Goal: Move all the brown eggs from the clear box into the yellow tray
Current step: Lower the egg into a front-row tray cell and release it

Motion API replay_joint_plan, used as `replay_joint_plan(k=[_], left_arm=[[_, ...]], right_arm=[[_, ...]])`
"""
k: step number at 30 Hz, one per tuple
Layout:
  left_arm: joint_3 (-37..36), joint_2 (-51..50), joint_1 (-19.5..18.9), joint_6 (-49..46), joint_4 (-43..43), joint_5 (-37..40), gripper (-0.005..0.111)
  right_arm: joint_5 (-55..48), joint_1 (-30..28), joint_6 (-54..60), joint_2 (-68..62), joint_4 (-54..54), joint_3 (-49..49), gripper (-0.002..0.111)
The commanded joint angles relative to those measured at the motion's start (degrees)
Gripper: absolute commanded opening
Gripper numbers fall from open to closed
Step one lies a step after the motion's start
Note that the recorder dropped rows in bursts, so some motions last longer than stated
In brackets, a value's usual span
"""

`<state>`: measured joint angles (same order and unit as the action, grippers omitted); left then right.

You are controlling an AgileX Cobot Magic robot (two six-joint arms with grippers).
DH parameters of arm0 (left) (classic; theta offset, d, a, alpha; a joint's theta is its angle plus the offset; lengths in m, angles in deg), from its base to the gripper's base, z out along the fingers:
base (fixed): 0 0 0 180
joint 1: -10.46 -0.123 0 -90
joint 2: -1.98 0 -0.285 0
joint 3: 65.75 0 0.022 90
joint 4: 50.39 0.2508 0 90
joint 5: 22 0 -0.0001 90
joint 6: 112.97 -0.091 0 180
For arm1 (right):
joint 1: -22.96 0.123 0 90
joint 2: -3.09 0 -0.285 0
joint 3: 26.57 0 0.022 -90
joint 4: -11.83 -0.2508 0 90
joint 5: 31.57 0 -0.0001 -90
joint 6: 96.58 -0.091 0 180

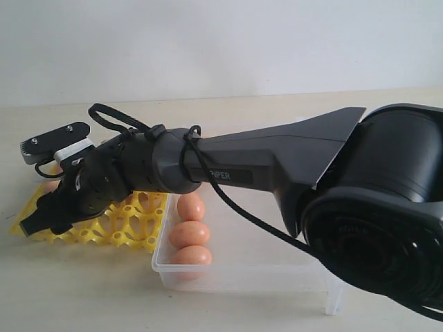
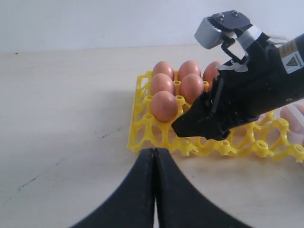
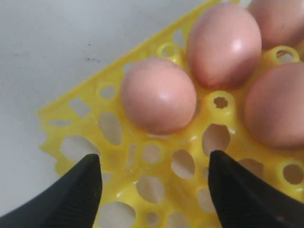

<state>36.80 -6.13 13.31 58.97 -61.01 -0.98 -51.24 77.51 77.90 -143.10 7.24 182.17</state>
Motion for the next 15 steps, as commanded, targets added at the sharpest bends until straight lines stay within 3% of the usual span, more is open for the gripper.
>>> replay_joint_plan(k=[1, 15], left_arm=[[0.23, 0.32, -0.06, -0.02, -0.06, -0.56, 0.0], [0.23, 0.32, -0.06, -0.02, -0.06, -0.56, 0.0]], right_arm=[[-6.15, 0.07, -0.01, 0.53, 0.51, 0.26, 0.062], [-14.87, -0.49, 1.0, 1.82, 3.68, 0.13, 0.058]])
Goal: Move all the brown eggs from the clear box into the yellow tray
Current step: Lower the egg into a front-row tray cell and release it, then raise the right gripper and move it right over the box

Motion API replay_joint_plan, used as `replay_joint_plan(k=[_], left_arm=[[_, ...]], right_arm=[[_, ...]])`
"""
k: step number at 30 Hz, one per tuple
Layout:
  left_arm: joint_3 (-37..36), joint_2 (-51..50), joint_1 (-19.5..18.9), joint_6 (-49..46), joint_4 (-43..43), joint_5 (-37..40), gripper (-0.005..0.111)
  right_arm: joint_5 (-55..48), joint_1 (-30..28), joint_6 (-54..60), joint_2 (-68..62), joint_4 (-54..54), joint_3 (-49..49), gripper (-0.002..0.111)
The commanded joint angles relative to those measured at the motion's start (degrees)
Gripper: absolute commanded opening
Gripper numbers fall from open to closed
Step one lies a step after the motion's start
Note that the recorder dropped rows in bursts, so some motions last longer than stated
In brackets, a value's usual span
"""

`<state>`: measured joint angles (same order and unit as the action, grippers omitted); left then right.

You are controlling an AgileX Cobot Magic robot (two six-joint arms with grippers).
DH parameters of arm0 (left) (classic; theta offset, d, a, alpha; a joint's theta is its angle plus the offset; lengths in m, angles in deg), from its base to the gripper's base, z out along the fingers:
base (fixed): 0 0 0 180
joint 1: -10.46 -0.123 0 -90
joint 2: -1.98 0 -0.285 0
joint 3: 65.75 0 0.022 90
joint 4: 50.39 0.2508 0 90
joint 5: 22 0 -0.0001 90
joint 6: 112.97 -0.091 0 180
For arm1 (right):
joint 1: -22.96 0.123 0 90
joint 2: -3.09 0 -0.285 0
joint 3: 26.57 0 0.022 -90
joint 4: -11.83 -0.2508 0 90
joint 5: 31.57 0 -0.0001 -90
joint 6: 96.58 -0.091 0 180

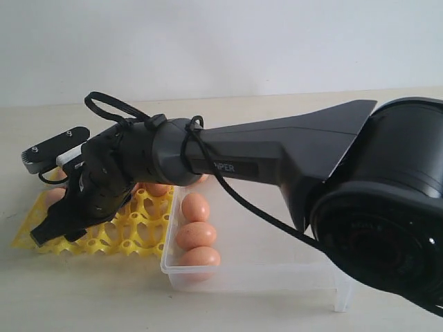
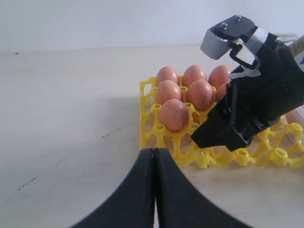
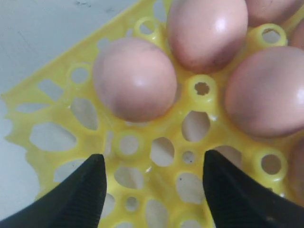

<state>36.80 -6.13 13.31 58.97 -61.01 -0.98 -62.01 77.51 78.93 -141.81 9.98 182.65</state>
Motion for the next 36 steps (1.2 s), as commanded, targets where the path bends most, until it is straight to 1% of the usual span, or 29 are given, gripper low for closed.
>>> replay_joint_plan(k=[1, 16, 18, 23, 27, 31, 36], left_arm=[[0.23, 0.32, -0.06, -0.02, -0.06, -0.56, 0.0], [0.23, 0.32, -0.06, -0.02, -0.06, -0.56, 0.0], [0.23, 0.32, -0.06, -0.02, -0.06, -0.56, 0.0], [0.23, 0.32, -0.06, -0.02, -0.06, -0.56, 0.0], [0.23, 0.32, -0.06, -0.02, -0.06, -0.56, 0.0], [0.23, 0.32, -0.06, -0.02, -0.06, -0.56, 0.0], [0.23, 0.32, -0.06, -0.14, -0.06, -0.56, 0.0]], right_arm=[[-4.51, -0.49, -0.04, 0.53, 0.94, -0.35, 0.058], [-8.85, -0.97, -0.04, 1.41, 2.46, -0.35, 0.058], [-8.82, -1.23, -0.04, 2.1, 2.46, -1.63, 0.058], [-5.12, -2.19, -0.04, 5.67, 2.87, -8.37, 0.058], [-4.39, -2.57, -0.04, 7.41, 2.87, -8.63, 0.058], [-3.34, -2.57, -0.04, 11.76, 2.97, -8.63, 0.058], [-4.78, -2.57, -0.04, 17.57, 5.03, -9.0, 0.058]])
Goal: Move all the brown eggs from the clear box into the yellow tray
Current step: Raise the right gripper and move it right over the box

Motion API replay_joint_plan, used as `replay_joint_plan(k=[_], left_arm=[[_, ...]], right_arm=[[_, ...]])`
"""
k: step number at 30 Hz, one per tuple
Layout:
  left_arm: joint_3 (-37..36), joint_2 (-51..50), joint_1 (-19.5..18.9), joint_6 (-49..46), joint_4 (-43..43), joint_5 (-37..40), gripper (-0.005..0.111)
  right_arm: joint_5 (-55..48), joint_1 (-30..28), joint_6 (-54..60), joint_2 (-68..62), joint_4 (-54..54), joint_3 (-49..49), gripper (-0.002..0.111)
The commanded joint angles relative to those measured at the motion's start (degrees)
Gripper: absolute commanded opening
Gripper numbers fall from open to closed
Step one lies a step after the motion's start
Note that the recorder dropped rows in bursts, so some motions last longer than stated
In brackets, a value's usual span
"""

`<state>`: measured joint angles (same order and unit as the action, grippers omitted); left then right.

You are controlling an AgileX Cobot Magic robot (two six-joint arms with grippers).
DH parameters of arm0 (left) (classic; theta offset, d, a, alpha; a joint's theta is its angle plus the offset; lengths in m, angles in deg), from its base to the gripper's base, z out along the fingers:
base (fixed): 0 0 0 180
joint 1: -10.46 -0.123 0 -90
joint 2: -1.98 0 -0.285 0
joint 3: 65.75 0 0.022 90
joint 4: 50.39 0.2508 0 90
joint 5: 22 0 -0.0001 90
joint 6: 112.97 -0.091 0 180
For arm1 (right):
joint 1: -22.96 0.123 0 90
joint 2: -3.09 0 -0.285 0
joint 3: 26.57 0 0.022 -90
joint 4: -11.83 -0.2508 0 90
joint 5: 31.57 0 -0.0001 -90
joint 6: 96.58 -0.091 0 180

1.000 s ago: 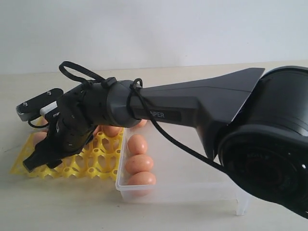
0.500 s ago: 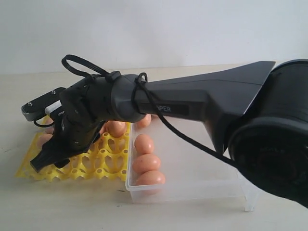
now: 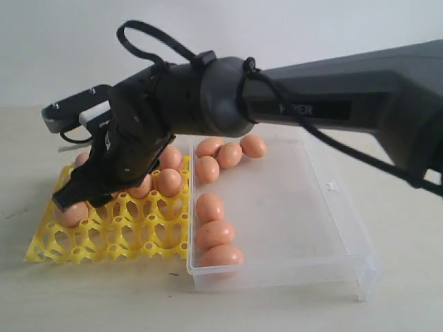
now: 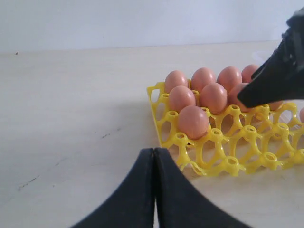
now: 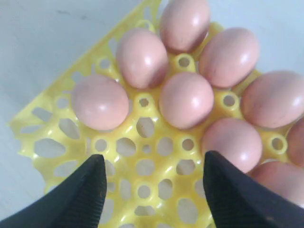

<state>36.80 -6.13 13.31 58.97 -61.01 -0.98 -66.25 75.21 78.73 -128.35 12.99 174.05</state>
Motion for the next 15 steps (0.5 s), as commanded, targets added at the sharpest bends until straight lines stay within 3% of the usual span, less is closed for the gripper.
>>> replay_joint_plan(k=[1, 7, 15], left_arm=[[0.23, 0.32, -0.06, -0.14, -0.06, -0.56, 0.0], [0.23, 0.32, -0.06, -0.14, -0.06, -0.56, 0.0], [0.23, 0.32, -0.06, -0.14, -0.06, -0.56, 0.0]], right_arm=[[-0.82, -0.27, 0.16, 5.37, 2.83, -0.89, 0.058], [-2.51, -1.08, 0.16, 13.95, 5.08, -6.69, 0.058], [-1.56, -6.19, 0.16, 26.18, 5.2, -23.41, 0.058]])
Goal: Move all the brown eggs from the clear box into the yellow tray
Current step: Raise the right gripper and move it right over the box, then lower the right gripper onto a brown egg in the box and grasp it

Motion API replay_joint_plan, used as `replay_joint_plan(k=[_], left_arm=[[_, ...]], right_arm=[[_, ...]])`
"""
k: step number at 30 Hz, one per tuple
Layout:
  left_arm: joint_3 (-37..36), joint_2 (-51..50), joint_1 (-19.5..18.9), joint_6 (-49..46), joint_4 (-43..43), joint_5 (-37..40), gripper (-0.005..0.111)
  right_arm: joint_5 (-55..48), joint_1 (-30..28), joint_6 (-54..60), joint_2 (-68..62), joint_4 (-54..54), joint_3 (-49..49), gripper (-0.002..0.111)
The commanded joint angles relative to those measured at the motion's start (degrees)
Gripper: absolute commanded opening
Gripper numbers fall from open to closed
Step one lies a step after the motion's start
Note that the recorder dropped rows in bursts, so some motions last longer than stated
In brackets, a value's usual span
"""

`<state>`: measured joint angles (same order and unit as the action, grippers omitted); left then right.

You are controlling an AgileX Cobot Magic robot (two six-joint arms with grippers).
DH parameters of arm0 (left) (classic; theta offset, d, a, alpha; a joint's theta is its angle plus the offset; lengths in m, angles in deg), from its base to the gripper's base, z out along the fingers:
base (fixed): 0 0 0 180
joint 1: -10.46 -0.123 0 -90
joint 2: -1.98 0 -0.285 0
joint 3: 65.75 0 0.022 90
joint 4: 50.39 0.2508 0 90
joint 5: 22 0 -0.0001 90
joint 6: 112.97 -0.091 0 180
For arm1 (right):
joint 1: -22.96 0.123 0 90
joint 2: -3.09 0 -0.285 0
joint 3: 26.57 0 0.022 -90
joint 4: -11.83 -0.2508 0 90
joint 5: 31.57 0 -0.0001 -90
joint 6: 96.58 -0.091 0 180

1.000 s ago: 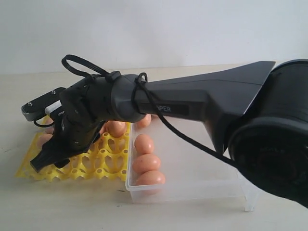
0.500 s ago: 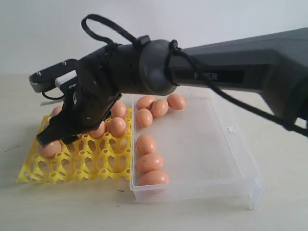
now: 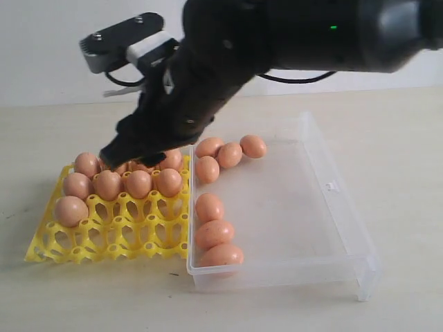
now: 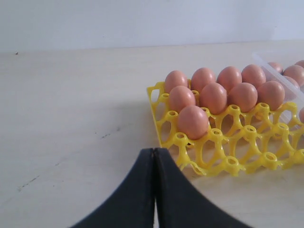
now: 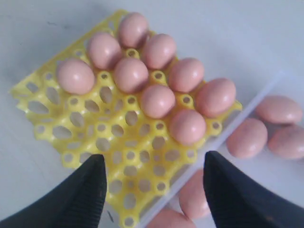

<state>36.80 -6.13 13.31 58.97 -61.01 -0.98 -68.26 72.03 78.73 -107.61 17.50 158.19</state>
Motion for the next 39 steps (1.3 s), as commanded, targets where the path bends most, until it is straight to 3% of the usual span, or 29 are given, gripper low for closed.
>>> replay_joint_plan(k=[1, 6, 14, 23, 39], left_arm=[[0.23, 0.32, -0.06, -0.14, -0.06, -0.56, 0.0], [0.23, 0.32, -0.06, -0.14, -0.06, -0.56, 0.0], [0.23, 0.32, -0.06, -0.14, -0.06, -0.56, 0.0], [0.23, 0.32, -0.06, -0.14, -0.06, -0.56, 0.0], [0.23, 0.32, -0.06, -0.14, -0.06, -0.56, 0.0]], right_arm=[[0.73, -4.13, 0.16, 6.39, 0.69, -9.91, 0.058], [2.22, -9.93, 0.16, 8.53, -1.26, -16.01, 0.058], [2.28, -14.98, 0.16, 3.83, -3.21, -14.37, 0.056], [-8.54, -15.18, 0.16, -6.68, -7.04, -3.64, 0.056], [-5.06, -15.18, 0.55, -13.06, -13.6, 1.94, 0.056]])
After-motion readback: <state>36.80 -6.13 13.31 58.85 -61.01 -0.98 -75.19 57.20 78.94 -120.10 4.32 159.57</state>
